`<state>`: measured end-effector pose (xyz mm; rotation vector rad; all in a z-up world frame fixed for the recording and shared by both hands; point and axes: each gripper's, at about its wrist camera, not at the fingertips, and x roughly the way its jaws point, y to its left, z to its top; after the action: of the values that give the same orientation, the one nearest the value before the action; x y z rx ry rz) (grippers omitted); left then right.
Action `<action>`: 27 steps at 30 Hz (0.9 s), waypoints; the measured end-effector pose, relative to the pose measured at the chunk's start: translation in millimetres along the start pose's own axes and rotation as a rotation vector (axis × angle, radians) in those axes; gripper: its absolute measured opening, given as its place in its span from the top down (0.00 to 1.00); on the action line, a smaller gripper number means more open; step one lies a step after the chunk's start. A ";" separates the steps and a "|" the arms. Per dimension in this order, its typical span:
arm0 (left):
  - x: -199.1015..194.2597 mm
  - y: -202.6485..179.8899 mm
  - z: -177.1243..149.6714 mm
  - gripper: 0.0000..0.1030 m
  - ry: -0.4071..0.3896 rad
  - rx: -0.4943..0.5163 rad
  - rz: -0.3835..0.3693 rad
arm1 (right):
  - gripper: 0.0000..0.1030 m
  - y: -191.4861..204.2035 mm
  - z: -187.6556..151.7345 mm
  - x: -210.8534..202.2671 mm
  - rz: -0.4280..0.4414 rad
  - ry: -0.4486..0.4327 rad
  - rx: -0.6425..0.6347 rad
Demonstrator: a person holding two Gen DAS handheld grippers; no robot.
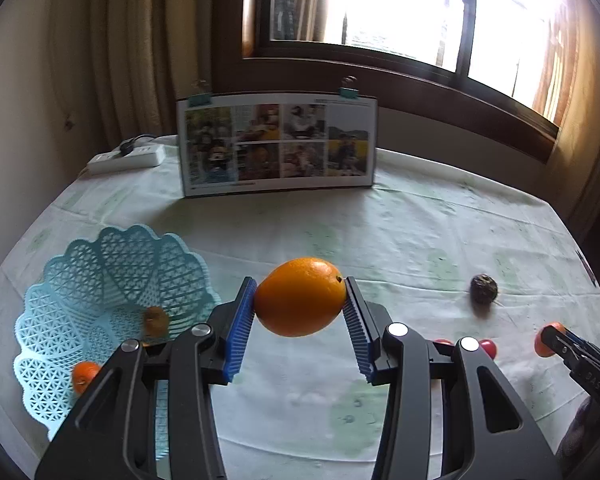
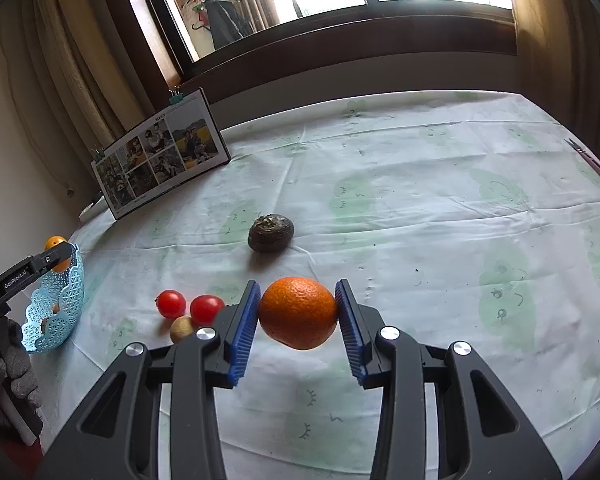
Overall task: Organize fruits
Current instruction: 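Carry the orange over the blue basket and open the left gripper, then carry the tangerine into the blue basket and open the right gripper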
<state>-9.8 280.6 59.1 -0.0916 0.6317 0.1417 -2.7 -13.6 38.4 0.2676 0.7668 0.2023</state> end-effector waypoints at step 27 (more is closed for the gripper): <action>-18.3 147.3 -15.0 0.22 -0.043 -0.220 0.173 | 0.62 103.3 -11.2 8.9 0.082 0.048 -0.146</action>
<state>-56.7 422.0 51.8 -0.2460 0.5788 0.3794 -12.9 88.5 57.0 0.1568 0.7852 0.3421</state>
